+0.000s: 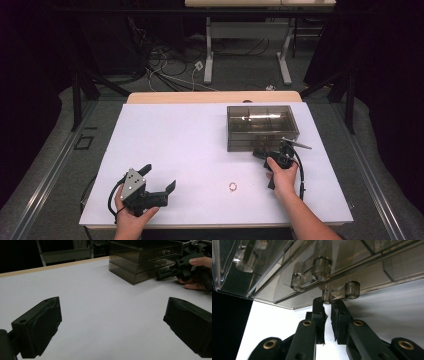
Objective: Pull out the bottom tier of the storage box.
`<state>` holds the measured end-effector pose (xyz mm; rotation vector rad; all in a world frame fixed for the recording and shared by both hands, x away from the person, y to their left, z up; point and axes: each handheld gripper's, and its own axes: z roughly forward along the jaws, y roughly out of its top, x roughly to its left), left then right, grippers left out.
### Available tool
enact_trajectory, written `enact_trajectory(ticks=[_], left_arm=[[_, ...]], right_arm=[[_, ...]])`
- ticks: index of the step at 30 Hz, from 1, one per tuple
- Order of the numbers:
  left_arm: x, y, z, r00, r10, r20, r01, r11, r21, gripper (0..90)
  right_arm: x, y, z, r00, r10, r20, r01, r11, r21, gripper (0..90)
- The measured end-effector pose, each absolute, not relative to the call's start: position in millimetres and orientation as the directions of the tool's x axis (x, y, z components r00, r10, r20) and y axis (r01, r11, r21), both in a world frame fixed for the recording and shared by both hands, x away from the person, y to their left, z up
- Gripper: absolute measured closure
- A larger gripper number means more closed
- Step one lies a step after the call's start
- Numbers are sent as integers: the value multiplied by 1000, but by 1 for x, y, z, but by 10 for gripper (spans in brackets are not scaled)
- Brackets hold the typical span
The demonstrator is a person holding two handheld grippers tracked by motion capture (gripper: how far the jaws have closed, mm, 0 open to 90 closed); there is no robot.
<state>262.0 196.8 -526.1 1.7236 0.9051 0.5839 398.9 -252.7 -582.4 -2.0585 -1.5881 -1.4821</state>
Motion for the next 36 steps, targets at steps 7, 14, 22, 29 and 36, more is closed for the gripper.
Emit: enact_trajectory(ticks=[7,14,22,29,36], left_arm=[[263,196,-526,598,801,-44,285,-162,945,14],[264,196,-526,602,798,-44,284,-162,945,14],[265,194,-526,606,794,-44,285,-165,944,14],[267,193,-526,611,790,-47,284,-164,945,14],[269,191,-526,619,784,-48,283,-166,945,14]], right_arm=[[397,-253,-583,-49,657,752,801,-424,423,822],[394,-253,-583,-57,665,745,791,-426,440,822],[391,-252,-582,-48,653,755,795,-433,425,822],[388,-253,-583,-54,656,753,793,-430,431,823],[383,-253,-583,-52,652,756,797,-429,425,822]])
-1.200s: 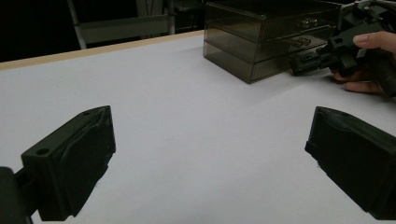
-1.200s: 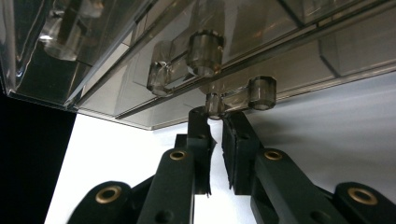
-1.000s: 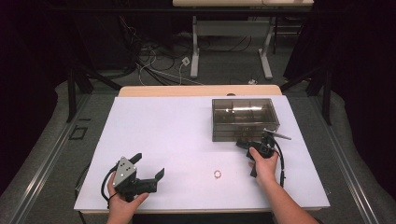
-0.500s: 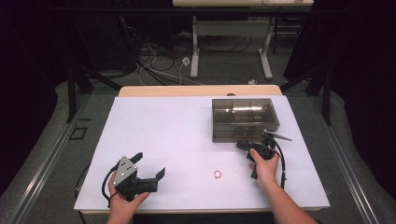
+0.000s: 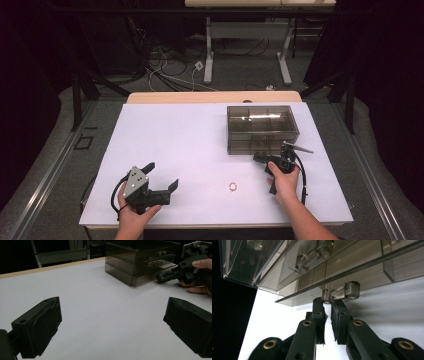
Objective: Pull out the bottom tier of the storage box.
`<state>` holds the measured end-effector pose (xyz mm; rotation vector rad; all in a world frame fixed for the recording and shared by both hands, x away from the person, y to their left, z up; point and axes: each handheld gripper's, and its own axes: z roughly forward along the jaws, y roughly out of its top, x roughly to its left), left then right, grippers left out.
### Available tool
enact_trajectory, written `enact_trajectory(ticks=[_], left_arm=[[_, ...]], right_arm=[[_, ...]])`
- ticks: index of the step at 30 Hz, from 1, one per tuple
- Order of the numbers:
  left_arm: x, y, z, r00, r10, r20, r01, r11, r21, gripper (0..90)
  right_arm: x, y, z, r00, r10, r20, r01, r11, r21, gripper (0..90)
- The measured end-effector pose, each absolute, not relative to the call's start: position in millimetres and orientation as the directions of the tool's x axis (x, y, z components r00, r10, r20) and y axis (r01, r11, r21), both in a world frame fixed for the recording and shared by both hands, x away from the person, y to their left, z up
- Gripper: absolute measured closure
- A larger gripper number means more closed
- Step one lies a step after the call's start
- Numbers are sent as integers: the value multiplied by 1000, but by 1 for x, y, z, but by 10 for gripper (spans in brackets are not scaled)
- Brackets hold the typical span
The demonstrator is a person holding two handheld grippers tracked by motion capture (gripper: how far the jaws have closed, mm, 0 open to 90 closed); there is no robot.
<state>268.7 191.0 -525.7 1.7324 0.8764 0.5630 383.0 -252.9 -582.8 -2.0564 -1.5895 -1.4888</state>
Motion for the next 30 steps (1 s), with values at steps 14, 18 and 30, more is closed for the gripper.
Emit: enact_trajectory(ticks=[14,18,30], left_arm=[[272,189,-525,630,775,-46,280,-171,945,14],[272,189,-525,632,773,-45,277,-171,945,14],[273,189,-525,637,770,-45,277,-173,945,14]], right_arm=[[373,-253,-580,-47,668,742,811,-408,419,823],[371,-253,-580,-53,658,751,813,-408,416,823],[363,-253,-580,-55,642,765,809,-421,411,822]])
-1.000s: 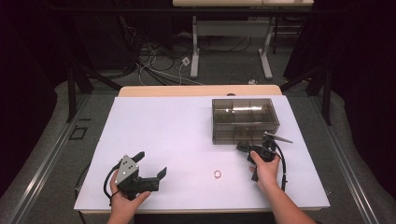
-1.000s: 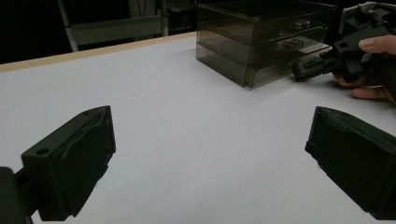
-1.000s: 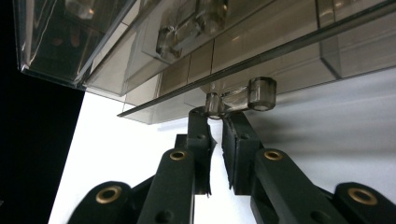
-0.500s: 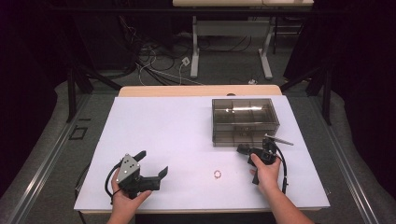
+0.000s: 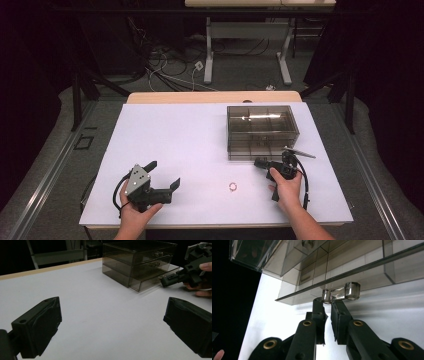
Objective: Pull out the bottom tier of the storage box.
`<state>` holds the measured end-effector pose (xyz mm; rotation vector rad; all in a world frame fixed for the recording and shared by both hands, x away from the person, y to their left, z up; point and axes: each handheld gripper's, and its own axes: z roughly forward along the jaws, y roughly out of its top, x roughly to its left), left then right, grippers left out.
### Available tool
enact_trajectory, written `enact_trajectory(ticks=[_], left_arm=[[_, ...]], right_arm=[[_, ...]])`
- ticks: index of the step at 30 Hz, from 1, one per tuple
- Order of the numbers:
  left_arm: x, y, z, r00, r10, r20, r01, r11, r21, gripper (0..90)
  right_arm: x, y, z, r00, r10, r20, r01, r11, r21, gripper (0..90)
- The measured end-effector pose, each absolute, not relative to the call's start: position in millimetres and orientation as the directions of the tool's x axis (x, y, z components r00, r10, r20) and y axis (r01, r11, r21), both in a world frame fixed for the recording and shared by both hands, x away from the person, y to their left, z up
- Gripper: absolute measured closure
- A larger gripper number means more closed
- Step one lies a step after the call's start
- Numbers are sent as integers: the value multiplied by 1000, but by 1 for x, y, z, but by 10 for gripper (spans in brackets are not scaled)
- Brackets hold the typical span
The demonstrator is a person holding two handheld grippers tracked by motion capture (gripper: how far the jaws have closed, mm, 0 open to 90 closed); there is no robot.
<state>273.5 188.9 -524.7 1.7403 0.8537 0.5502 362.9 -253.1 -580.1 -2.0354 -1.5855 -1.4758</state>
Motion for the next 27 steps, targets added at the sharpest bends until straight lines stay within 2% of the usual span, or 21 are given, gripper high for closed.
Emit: enact_trajectory(ticks=[1,4,14,22,27], left_arm=[[274,189,-525,637,769,-46,277,-172,945,14],[274,189,-525,638,769,-46,276,-173,945,14],[275,188,-525,642,766,-44,275,-177,945,14],[275,188,-525,641,766,-44,274,-176,945,14],[275,188,-525,642,765,-44,275,-176,945,14]], right_arm=[[362,-255,-579,-58,648,759,828,-393,400,822],[361,-254,-580,-55,644,763,814,-414,407,822],[357,-260,-578,-72,658,750,844,-360,397,823],[355,-255,-580,-61,656,752,824,-393,409,823],[354,-256,-580,-66,666,743,837,-368,405,823]])
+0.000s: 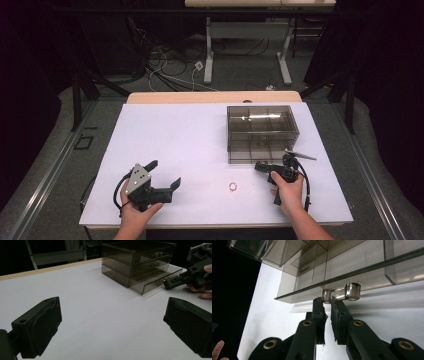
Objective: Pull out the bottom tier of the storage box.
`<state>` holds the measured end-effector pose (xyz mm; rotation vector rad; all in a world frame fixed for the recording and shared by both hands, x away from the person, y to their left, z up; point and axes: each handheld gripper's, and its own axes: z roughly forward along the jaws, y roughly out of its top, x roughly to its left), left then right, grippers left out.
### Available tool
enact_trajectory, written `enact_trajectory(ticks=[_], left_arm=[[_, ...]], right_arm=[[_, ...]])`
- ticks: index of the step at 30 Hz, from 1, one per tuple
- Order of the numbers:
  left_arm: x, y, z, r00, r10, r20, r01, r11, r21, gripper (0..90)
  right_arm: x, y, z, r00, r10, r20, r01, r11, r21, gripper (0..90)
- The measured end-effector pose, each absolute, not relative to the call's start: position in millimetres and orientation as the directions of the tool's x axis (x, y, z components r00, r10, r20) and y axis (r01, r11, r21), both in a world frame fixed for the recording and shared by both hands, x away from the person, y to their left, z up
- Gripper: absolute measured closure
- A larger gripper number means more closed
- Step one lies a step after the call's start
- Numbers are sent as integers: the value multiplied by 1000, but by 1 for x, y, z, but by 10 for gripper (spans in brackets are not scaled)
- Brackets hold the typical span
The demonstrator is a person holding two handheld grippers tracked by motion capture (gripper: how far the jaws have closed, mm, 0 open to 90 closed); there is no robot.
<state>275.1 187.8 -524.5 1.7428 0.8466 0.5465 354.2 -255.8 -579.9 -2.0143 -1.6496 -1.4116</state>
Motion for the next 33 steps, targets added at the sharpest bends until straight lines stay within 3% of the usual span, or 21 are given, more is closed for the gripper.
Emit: enact_trajectory(ticks=[15,33], left_arm=[[275,188,-525,642,765,-43,274,-177,945,14],[275,188,-525,641,766,-45,276,-176,945,14]], right_arm=[[353,-256,-580,-66,679,731,842,-355,405,815],[348,-248,-569,-134,725,676,822,-300,484,548]])
